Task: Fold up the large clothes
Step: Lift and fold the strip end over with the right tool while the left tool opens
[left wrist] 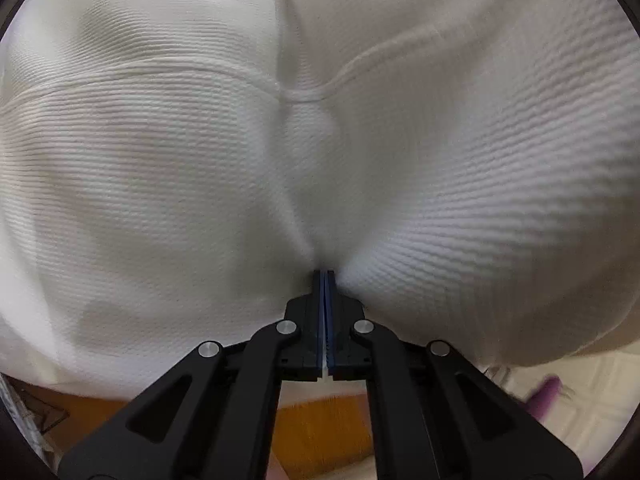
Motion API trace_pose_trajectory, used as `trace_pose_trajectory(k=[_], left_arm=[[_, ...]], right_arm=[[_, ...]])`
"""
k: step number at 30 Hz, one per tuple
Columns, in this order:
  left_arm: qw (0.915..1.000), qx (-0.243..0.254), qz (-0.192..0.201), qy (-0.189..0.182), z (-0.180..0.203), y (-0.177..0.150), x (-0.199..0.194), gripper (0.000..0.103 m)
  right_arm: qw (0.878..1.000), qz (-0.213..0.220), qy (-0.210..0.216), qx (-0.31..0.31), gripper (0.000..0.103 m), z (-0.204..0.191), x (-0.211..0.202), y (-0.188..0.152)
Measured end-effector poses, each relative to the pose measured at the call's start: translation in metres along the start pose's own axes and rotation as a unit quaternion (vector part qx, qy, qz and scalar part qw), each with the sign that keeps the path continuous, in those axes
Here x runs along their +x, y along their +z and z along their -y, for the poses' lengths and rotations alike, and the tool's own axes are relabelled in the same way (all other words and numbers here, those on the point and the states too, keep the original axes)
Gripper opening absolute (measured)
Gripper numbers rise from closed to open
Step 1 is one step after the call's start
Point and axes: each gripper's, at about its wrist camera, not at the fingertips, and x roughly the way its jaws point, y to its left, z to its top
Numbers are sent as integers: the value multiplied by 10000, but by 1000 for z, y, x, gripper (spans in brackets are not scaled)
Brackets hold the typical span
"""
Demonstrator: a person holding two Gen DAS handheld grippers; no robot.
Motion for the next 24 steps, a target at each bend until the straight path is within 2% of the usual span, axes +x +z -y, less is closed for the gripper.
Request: trace_pose_trajectory(k=[4,6,8,14,15,17,18,20,23,24], left_arm=[[9985,-246,395,-299,-59,-12,-58,23],[9980,-253,559,-113,-92,-22,-81,23],[9970,-348,678,106,-126,-34,-98,23],[9878,-1254,736,562,-228,-71,-119,24],[9862,-1375,729,562,-241,-55,-128,24],[9813,-1688,685,621,-260,-62,-137,24],[9789,-1824,651,644,-281,-60,-154,24],[9755,-2014,625,627,-252,-75,-156,25],[9726,-2153,600,637,-258,-85,-156,29],[9718,-2187,610,635,-254,-92,-165,31]], right_arm=[[9989,140,-225,-395,12,-55,-8,4],[9965,125,-411,-722,12,-89,-2,6],[9934,-64,-639,-948,13,-124,16,9],[9773,-563,-1150,-1688,13,-185,83,17],[9728,-664,-1244,-1840,13,-195,99,18],[9633,-871,-1418,-2106,13,-212,127,21],[9582,-972,-1523,-2220,13,-220,144,23],[9472,-1155,-1728,-2440,13,-235,172,23],[9340,-1325,-1992,-2655,14,-249,205,20],[9314,-1377,-2035,-2686,17,-253,214,20]])
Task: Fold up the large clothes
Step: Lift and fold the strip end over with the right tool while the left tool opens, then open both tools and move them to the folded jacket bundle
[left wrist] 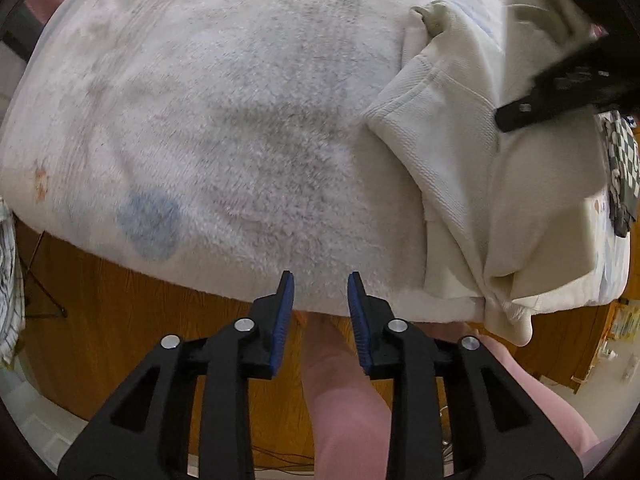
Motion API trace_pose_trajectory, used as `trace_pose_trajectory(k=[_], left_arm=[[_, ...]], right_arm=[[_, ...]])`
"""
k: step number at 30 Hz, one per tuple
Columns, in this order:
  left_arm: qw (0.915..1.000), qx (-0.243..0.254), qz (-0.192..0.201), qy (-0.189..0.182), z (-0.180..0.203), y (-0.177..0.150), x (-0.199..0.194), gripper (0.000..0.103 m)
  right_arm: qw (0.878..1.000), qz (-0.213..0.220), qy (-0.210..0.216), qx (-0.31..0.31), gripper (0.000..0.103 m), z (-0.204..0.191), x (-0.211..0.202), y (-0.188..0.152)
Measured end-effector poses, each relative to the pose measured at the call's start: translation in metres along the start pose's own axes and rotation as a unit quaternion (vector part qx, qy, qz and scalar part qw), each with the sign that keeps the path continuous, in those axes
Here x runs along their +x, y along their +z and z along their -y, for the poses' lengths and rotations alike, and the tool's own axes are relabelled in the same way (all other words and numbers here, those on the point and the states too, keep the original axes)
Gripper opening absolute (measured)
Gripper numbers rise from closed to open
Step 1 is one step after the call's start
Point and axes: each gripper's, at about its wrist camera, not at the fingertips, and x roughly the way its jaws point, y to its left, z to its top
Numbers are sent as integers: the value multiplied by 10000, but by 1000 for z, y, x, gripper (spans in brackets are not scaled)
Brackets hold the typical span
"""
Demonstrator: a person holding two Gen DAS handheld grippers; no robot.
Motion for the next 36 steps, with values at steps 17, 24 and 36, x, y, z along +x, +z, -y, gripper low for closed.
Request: trace_pose_trajectory(k=[17,24,36], left_arm=[[9944,400,967,151,60,82,-85,64],[9849,1280,1161,-129,159,139,-88,62],[9993,334,-56,-129,182,268,40,19]], right_arm=[[9630,1373,2083,1021,83,75,-88,-21],[9372,2149,1533,2278,83,188,-104,-52],[9249,1831,2014,2655,28,250,-28,-13]])
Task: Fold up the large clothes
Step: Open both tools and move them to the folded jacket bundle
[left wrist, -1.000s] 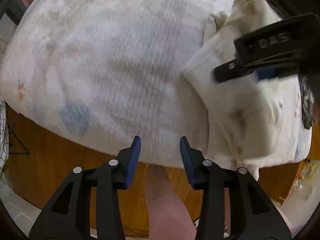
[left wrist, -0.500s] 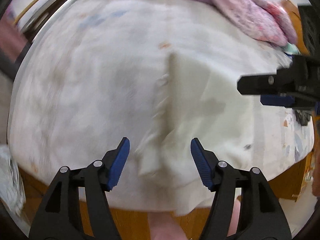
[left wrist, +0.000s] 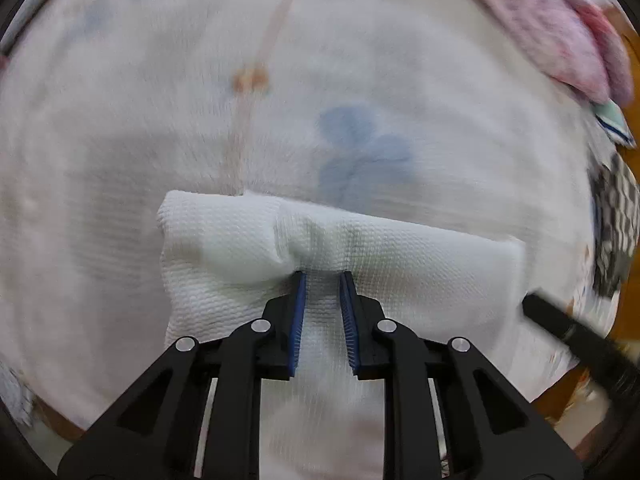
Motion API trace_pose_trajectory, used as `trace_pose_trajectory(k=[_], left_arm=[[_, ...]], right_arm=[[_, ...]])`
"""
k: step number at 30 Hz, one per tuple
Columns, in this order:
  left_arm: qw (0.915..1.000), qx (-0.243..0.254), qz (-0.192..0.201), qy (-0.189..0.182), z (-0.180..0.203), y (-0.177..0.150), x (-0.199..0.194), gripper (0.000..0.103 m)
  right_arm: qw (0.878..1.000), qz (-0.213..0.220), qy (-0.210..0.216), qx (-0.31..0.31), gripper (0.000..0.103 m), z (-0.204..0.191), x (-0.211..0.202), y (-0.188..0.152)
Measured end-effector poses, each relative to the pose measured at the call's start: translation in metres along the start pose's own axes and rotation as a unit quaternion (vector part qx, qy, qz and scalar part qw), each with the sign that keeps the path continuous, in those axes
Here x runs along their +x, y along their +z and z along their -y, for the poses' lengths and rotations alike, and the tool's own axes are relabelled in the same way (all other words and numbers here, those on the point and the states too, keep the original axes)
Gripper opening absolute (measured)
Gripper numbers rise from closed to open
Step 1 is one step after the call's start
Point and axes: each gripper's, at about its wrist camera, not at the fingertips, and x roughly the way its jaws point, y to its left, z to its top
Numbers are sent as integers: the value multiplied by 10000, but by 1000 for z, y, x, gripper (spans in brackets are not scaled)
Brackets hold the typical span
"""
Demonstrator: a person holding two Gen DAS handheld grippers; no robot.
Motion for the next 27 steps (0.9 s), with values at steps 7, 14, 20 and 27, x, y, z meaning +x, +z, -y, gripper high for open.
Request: trace_pose_trajectory(k=[7,14,20,27], left_arm=[[9996,47,-94,-262,-9,16,19,14],[9993,350,-140,-84,-27,-74,-8,11],[9986,33,-439,-283,-63,-164,3,10],[9988,-142,-272,-378,-72,-206,-11,10]], right_arm=[[9976,-543,-361,-250,26,0,60,10],[9965,-817,-164,-46,25,10,38,-44],[9961,-827,-308,-70,26,13,30,-128],[9893,-1144,-868,-245,28,8,37,-198]])
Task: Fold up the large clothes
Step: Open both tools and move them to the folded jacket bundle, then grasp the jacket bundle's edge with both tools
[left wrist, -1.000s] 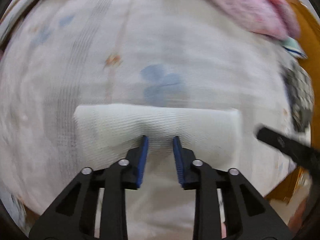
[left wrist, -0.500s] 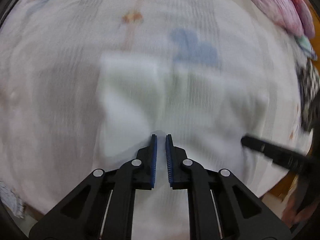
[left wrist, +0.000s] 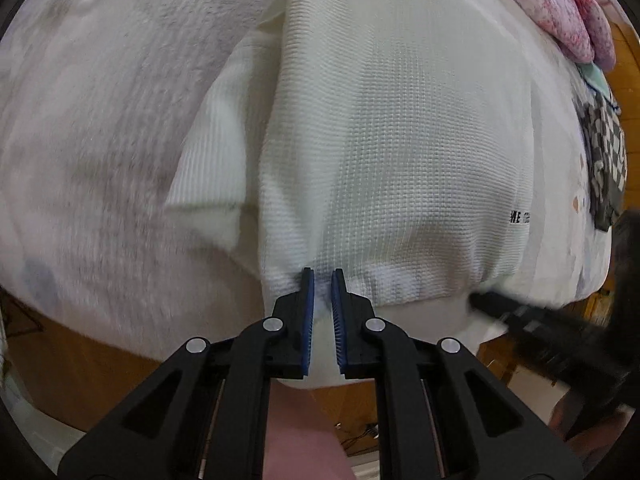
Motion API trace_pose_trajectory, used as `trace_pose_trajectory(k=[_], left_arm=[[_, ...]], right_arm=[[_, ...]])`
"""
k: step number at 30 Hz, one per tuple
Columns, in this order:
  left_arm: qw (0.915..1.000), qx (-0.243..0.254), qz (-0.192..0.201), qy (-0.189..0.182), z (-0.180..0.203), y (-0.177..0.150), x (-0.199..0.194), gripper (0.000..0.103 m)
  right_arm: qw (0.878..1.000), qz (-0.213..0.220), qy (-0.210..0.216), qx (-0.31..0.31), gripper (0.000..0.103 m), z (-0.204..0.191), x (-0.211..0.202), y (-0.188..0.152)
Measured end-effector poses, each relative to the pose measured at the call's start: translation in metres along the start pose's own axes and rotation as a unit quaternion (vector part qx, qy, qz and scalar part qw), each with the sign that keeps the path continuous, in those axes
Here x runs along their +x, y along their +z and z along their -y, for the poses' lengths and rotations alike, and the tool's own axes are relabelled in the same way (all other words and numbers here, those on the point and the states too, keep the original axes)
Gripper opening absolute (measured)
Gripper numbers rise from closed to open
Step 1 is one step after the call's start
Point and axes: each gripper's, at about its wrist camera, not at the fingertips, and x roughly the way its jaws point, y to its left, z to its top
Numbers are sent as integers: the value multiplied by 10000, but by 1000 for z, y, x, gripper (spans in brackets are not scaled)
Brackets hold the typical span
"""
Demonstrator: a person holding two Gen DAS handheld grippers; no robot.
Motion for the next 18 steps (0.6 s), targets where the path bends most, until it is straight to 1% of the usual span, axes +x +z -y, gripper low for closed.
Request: trace_pose_trajectory(k=[2,3,5,6,7,8,9,10,12,13,14,15,16,17,18], left_arm=[[10000,-83,43,23,-3,-8,-2,11],[9999,-109,10,32,-4,-11,-2,11],[9997,-30,-195,137,1,-9,-6,12],[9996,62,-202,197,7,-7,-10,12],[9993,205,-88,298,13,0,-19,12],[9987,323,111,383,18,9,-31,12],[9982,384,241,395,21,17,-37,13],[9972,459,435,397,25,30,-46,20],[9932,618,852,488,33,61,-55,26],[9917,672,951,542,35,73,-53,26],[9897,711,1049,672,36,93,-47,26],[9888,694,1083,762,34,103,-40,26],[9884,613,1105,844,32,118,-30,26],[9891,463,1133,820,28,137,-20,26],[9904,322,1120,746,25,151,-10,28]], right_arm=[[9995,-287,106,102,31,2,9,-6],[9992,-352,146,103,32,4,12,-4],[9975,-523,388,280,31,14,17,6],[9953,-669,503,479,30,19,15,13],[9926,-781,627,680,30,23,7,22],[9924,-736,700,694,32,24,-3,29],[9934,-587,770,615,32,23,-17,38],[9957,-283,792,396,32,20,-39,53],[9972,135,728,144,32,15,-67,79],[9969,373,693,83,32,16,-83,99],[9962,538,673,95,32,18,-89,114],[9952,730,642,129,32,22,-96,134],[9946,817,622,157,32,26,-97,150],[9940,861,650,161,34,25,-94,167],[9933,832,797,61,34,23,-92,184]])
